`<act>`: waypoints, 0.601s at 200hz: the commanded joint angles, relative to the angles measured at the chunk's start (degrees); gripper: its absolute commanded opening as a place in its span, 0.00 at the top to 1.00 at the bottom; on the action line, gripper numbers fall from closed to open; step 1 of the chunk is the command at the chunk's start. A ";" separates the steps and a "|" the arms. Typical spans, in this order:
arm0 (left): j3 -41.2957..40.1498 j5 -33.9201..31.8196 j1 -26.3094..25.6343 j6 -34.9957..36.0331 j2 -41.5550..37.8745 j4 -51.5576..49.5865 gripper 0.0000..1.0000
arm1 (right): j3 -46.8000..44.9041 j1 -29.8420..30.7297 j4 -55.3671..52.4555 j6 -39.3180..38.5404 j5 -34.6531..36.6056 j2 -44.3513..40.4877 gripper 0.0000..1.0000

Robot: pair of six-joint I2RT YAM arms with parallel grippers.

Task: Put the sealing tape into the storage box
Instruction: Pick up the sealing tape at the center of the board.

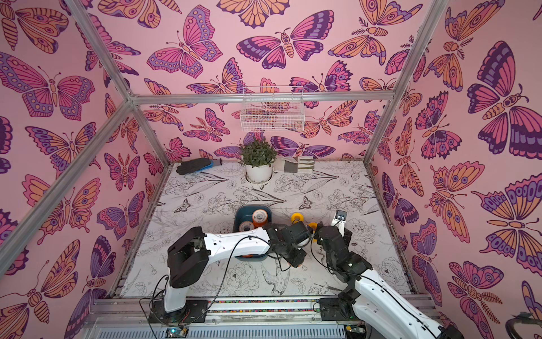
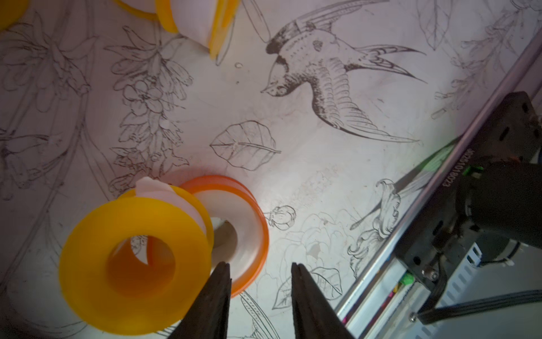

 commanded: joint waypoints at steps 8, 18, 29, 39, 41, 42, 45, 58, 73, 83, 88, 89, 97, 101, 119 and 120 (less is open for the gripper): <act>1.00 -1.07 2.03 1.25 1.14 -0.42 0.60 | 0.50 0.17 0.23 0.23 -0.64 -0.01 0.14; 1.00 -1.34 2.62 1.34 1.24 -0.39 0.60 | 0.50 0.18 0.24 0.23 -0.63 0.07 0.14; 0.93 -1.35 3.01 1.47 1.17 -0.52 0.60 | 0.59 0.18 0.26 0.27 -0.70 0.16 0.14; 0.91 -1.55 3.22 1.67 1.11 -0.51 0.59 | 0.59 0.14 0.28 0.18 -0.69 0.19 0.14; 0.91 -1.60 3.22 1.68 1.04 -0.49 0.59 | 0.59 0.16 0.33 0.15 -0.68 0.26 0.14; 0.91 -1.61 3.22 1.69 1.03 -0.50 0.59 | 0.59 0.15 0.35 0.15 -0.68 0.25 0.14; 0.91 -1.62 3.22 1.69 0.93 -0.51 0.58 | 0.59 0.17 0.27 0.14 -0.70 0.25 0.14; 0.82 -1.47 3.22 1.69 0.62 -0.46 0.53 | 0.64 0.15 0.29 0.19 -0.72 0.34 0.13; 0.76 -1.20 3.21 1.70 0.43 -0.51 0.43 | 0.68 0.16 0.28 0.14 -0.68 0.45 0.13; 0.57 -1.16 3.13 1.69 0.15 -0.51 0.39 | 0.70 0.21 0.28 0.14 -0.77 0.51 0.13; 0.48 -1.18 3.13 1.72 0.00 -0.49 0.36 | 0.74 0.14 0.29 0.14 -0.84 0.58 0.13; 0.47 -1.18 3.13 1.75 -0.06 -0.50 0.36 | 0.75 0.14 0.29 0.14 -0.85 0.59 0.13; 0.17 -1.20 2.96 1.69 -0.29 -0.45 0.30 | 0.72 0.20 0.28 0.15 -0.78 0.57 0.13; 0.06 -1.18 2.85 1.69 -0.37 -0.51 0.28 | 0.76 0.14 0.29 0.14 -0.77 0.56 0.13; -0.30 -1.33 2.29 1.61 -0.67 -0.51 0.20 | 0.76 0.15 0.28 0.14 -0.83 0.56 0.13; -0.31 -1.34 2.27 1.56 -0.70 -0.51 0.20 | 0.76 0.14 0.28 0.14 -0.84 0.58 0.13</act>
